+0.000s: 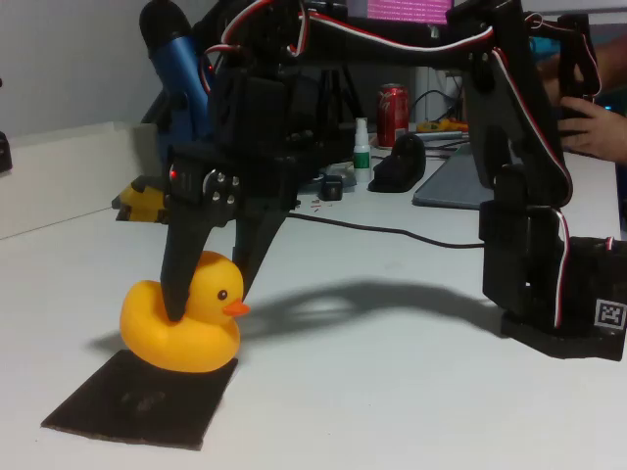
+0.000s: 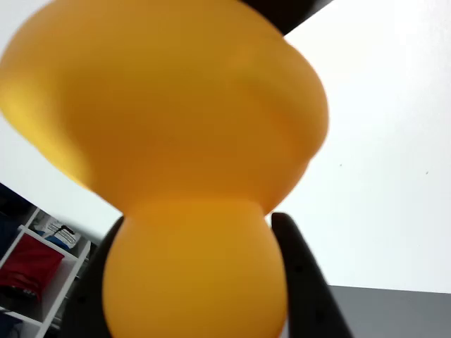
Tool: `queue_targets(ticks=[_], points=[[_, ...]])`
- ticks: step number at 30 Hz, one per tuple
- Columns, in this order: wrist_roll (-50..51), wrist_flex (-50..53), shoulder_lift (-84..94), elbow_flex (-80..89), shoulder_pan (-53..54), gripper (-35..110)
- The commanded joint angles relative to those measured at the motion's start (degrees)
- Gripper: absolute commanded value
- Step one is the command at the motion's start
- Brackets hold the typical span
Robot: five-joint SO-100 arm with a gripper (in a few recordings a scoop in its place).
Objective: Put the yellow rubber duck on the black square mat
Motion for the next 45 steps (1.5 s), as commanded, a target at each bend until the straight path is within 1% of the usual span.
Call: queue_targets(ticks=[1,8,13,19,25,31,39,45], points=[[-0.35,-0.35,0.88,-2.90,-1.23,10],[-0.35,-0.35,-6.15,-3.43,-1.32,10],[-0.35,-0.35,-6.24,-3.43,-1.49,10],[-0.26,-0.53,-6.24,-3.52,-5.98,10],[-0.26,-0.53,-5.54,-4.83,-6.33,10],[-0.26,-0.26,-6.24,-12.04,-6.33,10],[-0.18,-0.35,-5.89,-12.39,-5.10,10],[-0.18,-0.35,-5.62,-12.39,-1.58,10]])
